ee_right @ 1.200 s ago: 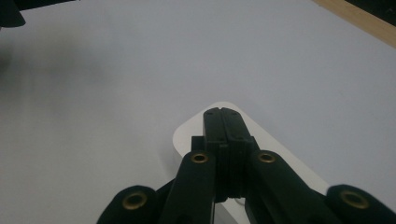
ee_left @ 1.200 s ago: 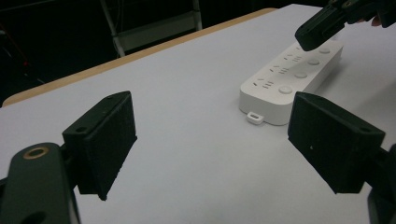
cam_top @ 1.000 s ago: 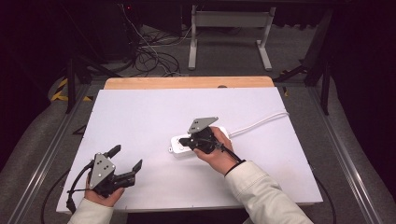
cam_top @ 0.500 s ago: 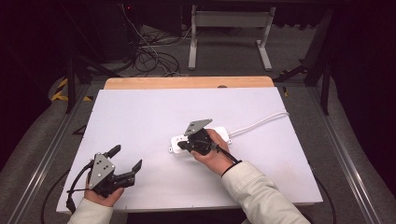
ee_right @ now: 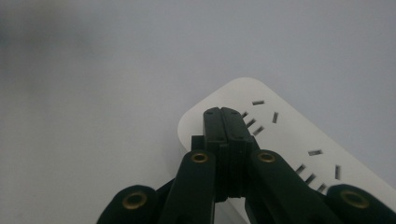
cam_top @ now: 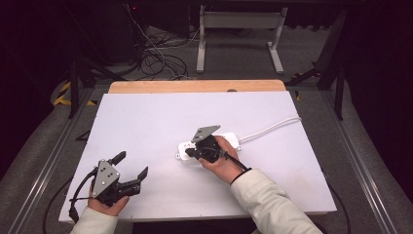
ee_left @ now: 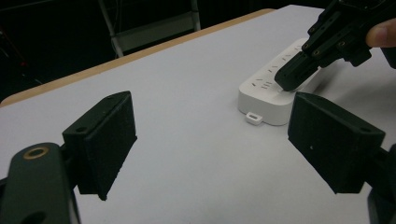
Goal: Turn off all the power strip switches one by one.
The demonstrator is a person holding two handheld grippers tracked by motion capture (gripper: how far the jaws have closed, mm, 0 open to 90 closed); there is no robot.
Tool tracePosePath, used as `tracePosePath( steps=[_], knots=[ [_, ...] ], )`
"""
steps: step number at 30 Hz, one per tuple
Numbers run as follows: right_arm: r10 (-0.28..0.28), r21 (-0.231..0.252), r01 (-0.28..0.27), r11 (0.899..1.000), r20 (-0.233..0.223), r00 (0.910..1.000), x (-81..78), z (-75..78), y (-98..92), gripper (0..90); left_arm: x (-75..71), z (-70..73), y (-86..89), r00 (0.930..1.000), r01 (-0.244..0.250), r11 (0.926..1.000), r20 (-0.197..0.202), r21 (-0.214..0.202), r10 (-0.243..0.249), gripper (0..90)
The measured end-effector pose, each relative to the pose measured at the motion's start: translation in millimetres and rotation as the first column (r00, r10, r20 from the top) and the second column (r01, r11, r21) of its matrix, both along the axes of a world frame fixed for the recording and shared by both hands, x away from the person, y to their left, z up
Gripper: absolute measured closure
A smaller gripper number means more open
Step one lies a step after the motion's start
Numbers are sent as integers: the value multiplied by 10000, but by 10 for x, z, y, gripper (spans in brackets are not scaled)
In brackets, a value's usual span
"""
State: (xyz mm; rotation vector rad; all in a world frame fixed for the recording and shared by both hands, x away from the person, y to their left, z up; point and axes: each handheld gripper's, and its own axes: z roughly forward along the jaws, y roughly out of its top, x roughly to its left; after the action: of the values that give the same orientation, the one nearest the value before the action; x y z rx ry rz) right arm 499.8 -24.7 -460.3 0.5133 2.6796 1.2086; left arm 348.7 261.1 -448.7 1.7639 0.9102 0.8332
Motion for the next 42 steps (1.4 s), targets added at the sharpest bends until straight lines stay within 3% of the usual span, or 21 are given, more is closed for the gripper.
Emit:
tracePosePath(
  steps=[14, 18, 27, 33, 37, 40, 42],
  knots=[
    [-39, 199, 44, 9998, -256, 9997, 29, -36, -21, 900, -1, 3, 1, 10000, 39, 10000, 4, 44, -39, 157],
    [21, 64, -20, 10000, -18, 10000, 10, -31, -5, 900, -3, 2, -2, 10000, 18, 10000, -6, 25, -18, 157],
    [-59, 242, 67, 9997, -309, 9995, 30, -40, -19, 900, -4, 0, -11, 10000, 20, 10000, -9, 1, -20, 157],
    [-77, 96, 79, 9999, -187, 9998, 20, -45, -12, 900, -4, -1, -13, 10000, 30, 10000, -20, -4, -30, 157],
    [-122, 258, 129, 9996, -245, 9996, 20, -54, -22, 900, -4, -1, -11, 10000, 38, 10000, -35, 22, -38, 157],
    [-7, 123, 5, 9999, 174, 9998, -1, 56, -40, 900, -1, 0, -4, 10000, 16, 10000, -28, -21, -16, 157],
    [-82, 1080, 50, 9941, 297, 9995, -15, 195, -99, 900, 4, -3, -1, 10000, 27, 10000, -43, -43, -27, 157]
  ],
)
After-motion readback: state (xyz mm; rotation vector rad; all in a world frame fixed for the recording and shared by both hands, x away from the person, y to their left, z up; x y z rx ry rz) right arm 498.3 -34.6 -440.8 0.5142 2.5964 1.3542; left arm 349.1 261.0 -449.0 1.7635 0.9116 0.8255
